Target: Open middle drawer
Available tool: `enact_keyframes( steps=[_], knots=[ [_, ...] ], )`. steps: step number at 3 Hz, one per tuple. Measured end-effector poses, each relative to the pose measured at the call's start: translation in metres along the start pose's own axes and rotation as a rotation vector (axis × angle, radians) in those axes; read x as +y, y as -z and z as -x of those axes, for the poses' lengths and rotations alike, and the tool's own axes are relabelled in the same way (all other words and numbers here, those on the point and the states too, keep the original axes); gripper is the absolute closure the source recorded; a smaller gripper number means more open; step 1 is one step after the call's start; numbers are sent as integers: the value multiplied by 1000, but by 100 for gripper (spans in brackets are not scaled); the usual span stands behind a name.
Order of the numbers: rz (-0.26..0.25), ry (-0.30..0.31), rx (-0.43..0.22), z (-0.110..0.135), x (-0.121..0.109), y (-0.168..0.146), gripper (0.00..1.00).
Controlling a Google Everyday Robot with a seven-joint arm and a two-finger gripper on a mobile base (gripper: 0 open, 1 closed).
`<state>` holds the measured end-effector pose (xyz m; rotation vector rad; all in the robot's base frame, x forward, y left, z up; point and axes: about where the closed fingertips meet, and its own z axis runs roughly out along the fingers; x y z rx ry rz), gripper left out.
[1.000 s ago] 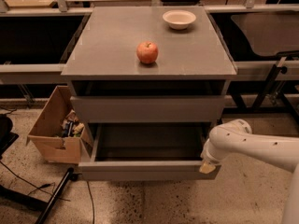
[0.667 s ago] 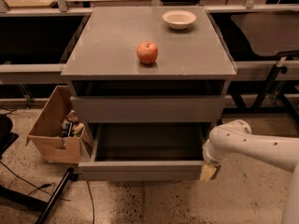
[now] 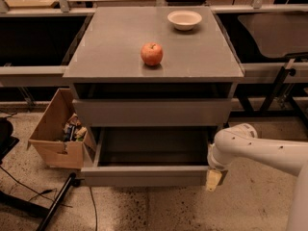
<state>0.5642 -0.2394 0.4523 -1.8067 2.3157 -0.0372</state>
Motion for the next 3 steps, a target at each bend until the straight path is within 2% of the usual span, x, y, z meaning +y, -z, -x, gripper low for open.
enact_keyframes(
  steps=[1,2,3],
  knots=[
    [88,12,29,-3,33,-17,18],
    [204,-21,78,-17,92,-9,42],
    [211,-21,82,-16,94,-1,73]
  ],
)
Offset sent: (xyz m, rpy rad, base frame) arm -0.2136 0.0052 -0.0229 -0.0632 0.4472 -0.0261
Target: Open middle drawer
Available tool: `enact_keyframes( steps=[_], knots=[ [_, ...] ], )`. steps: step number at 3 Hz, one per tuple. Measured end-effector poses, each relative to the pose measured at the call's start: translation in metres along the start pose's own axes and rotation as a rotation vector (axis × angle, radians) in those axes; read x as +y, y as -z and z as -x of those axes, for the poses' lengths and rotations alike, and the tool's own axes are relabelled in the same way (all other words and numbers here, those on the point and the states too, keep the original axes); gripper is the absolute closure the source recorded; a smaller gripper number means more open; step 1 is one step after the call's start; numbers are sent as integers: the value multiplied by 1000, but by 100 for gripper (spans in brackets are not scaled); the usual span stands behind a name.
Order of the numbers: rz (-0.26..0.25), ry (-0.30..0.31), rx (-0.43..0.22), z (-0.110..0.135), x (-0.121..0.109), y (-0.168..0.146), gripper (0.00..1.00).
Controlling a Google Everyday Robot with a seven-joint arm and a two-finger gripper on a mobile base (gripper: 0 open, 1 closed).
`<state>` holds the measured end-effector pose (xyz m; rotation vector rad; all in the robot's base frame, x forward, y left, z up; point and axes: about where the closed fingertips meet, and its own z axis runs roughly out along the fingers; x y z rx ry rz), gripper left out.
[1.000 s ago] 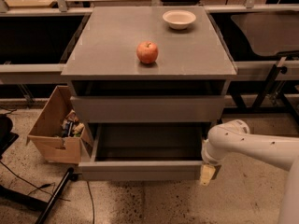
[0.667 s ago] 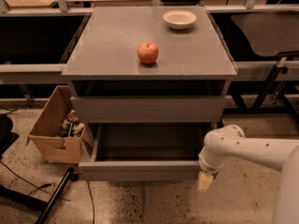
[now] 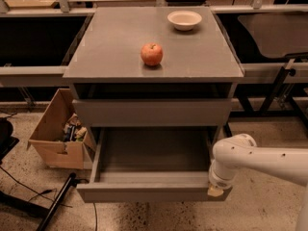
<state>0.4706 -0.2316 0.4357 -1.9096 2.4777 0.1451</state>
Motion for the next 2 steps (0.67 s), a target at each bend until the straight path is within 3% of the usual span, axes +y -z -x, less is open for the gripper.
enact_keyframes(
  steps=[1,2],
  knots=[
    [0,0,0,0,0,5,96],
    [28,-47,35,-27,38,11,100]
  ],
)
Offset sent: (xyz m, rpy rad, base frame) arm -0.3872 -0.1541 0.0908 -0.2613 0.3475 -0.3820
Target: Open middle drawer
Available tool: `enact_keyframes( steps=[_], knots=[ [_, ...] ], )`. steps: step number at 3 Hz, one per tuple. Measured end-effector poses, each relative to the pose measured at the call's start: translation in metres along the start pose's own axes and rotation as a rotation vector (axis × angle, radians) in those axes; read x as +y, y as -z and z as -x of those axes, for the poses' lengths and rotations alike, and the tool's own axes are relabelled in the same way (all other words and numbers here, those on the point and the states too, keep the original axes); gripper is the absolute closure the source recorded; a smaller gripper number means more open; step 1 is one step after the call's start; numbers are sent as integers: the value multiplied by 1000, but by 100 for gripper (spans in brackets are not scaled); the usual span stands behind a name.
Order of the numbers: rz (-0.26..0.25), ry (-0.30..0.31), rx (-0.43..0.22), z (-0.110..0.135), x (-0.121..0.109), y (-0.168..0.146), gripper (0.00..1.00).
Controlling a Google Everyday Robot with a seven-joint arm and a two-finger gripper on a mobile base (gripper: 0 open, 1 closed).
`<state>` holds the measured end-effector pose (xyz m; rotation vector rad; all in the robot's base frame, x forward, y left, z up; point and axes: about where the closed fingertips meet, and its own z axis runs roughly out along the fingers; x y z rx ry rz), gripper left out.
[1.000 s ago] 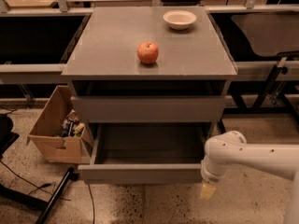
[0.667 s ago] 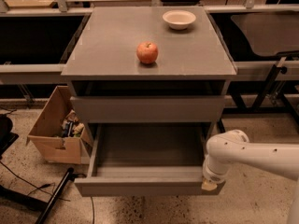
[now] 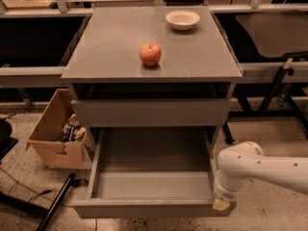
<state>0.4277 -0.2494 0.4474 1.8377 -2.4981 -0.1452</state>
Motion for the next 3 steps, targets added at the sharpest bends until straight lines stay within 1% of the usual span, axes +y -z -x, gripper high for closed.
enact_keyframes(
  steps=[1,2,3],
  knots=[
    [0,0,0,0,0,0,100],
    [20,-35,15,-16,21,1,100],
    [20,-35,15,-14,21,1,100]
  ],
)
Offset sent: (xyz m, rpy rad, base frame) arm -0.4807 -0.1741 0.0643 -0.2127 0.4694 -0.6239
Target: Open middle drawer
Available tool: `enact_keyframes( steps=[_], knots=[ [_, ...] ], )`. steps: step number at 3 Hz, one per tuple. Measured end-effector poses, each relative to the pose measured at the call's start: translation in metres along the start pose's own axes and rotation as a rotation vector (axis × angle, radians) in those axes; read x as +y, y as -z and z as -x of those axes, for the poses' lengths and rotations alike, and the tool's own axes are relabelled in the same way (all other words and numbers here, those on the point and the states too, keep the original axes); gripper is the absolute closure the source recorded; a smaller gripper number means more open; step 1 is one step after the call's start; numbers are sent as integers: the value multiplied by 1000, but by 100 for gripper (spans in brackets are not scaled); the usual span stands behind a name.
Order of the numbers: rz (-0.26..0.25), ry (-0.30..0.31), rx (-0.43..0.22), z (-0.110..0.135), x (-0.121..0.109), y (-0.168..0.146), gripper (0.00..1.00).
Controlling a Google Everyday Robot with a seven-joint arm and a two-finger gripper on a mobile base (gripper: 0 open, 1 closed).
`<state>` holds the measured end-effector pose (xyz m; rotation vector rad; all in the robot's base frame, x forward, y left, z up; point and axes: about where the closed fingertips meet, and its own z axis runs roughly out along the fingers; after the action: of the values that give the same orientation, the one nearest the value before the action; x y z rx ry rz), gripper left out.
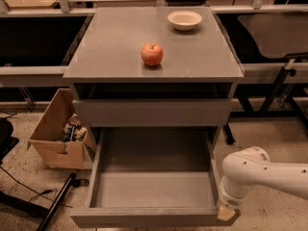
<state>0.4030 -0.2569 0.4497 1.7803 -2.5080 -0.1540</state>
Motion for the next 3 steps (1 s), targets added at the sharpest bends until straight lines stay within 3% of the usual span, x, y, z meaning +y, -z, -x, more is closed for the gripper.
enact_keyframes(
  steps=[3],
  knots=[
    [41,-62,26,-27,38,-3,100]
  ],
)
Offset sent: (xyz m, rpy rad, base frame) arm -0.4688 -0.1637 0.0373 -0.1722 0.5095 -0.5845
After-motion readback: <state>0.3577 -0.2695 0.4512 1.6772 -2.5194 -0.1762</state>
